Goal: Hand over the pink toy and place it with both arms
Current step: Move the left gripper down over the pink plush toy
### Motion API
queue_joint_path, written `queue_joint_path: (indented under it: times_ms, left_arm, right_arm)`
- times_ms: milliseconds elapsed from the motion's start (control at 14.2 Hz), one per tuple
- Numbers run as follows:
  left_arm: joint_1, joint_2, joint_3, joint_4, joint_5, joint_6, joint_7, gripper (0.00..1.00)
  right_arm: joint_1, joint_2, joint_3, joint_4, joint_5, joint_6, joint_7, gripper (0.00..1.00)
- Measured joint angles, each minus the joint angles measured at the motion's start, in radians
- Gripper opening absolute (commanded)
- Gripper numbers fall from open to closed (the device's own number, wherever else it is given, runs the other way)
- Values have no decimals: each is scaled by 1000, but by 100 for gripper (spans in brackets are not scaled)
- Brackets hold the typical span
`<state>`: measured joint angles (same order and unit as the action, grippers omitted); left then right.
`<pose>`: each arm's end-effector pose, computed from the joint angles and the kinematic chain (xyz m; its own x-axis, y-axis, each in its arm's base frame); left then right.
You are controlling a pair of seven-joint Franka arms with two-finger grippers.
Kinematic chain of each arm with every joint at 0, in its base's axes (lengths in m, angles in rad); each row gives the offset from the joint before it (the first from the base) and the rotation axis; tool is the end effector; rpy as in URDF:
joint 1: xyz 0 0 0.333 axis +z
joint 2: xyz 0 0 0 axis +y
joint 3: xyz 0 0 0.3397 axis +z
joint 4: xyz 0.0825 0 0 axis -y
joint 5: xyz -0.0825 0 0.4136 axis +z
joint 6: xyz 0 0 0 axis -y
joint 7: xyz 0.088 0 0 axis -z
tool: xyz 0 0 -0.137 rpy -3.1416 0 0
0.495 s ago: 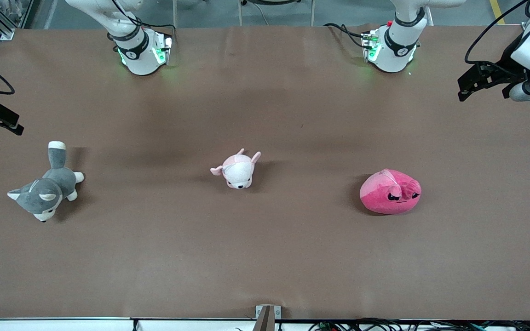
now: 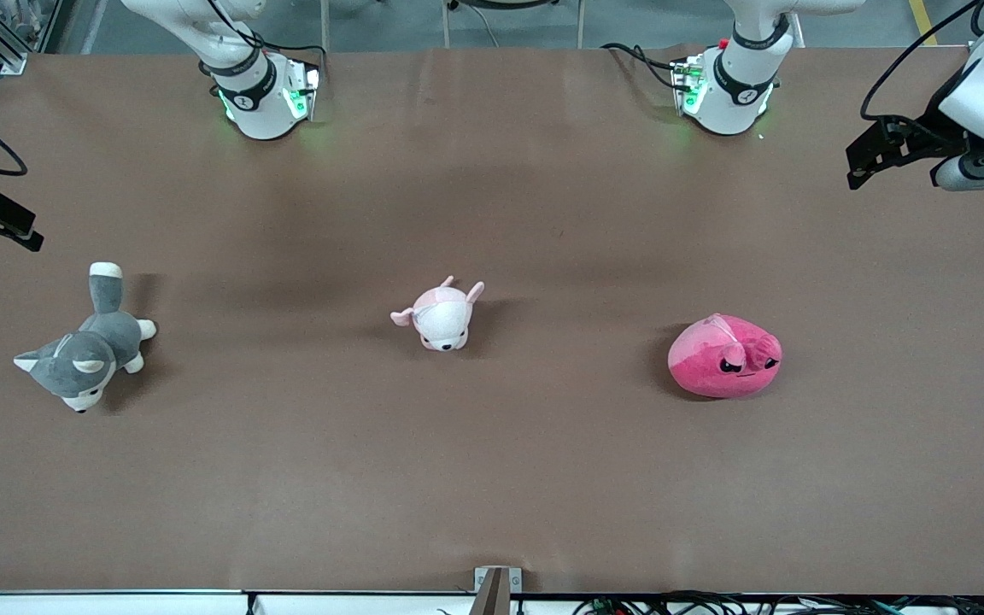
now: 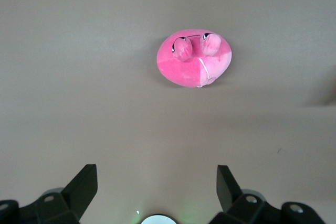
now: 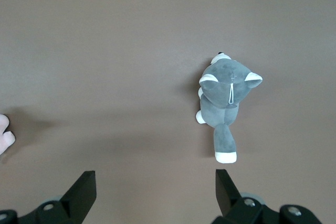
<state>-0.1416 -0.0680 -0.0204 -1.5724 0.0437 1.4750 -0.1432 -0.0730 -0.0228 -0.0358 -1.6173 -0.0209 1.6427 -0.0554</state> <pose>0.5441 -0.0829 0.6479 0.9996 -0.0146 -0.0226 -0.0157 -0.9987 -0.0487 0.5809 -0.0664 0.6146 0.9976 -0.0518 0.0470 -0.0529 -0.9983 0.0227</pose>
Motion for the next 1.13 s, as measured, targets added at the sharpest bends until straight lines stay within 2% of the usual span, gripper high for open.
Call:
queue_joint_path:
  times_ms: [283,636,848,989,1130]
  left_arm:
    - [4,92,0,4,37,52,5,100]
    - [15,136,0,-183,38,346,5,99]
    - [25,184,1,-259,16,470,2,89]
    - [39,227,1,-263,-69,504,2,78]
    - [57,264,1,-263,-124,534,3,72]
  right_arm:
    - [0,0,0,-1,0,-1,0,100]
    - [0,0,0,-4,0,-2,0,100]
    - [6,0,2,-6,0,-4,0,100]
    - [8,0,2,-7,0,-6,0,100]
    - [9,0,2,-7,0,-8,1,100]
